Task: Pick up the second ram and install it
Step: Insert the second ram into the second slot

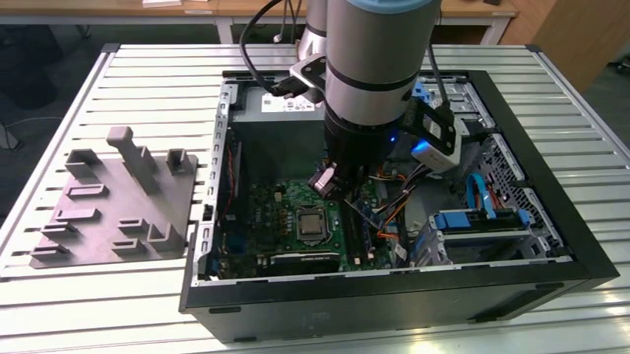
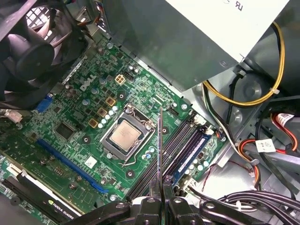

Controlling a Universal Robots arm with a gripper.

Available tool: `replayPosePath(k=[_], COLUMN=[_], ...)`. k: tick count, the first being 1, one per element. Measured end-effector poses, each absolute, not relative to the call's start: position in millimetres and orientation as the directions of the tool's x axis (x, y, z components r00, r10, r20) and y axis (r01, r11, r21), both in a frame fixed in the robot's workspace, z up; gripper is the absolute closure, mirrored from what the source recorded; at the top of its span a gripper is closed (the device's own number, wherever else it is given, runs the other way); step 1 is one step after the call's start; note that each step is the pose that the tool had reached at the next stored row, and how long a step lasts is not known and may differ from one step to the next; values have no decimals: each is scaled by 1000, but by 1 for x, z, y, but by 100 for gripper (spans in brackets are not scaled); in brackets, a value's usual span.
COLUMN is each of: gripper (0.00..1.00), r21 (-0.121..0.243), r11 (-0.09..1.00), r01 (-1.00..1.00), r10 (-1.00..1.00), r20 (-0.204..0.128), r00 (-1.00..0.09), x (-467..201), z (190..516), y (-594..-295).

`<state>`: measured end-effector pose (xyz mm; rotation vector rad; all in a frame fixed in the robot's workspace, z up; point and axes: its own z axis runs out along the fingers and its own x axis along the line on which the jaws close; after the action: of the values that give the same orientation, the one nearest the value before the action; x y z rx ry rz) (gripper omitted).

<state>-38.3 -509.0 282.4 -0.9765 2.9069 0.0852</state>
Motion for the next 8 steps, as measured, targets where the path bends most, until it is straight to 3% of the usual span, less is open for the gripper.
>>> replayPosePath(k=[8], gripper=[86], r21=[29], r11=[813], r01=[-581], r10=[-577], r20=[-88], r00=[-812], x=[-38], z=[282], y=[-509])
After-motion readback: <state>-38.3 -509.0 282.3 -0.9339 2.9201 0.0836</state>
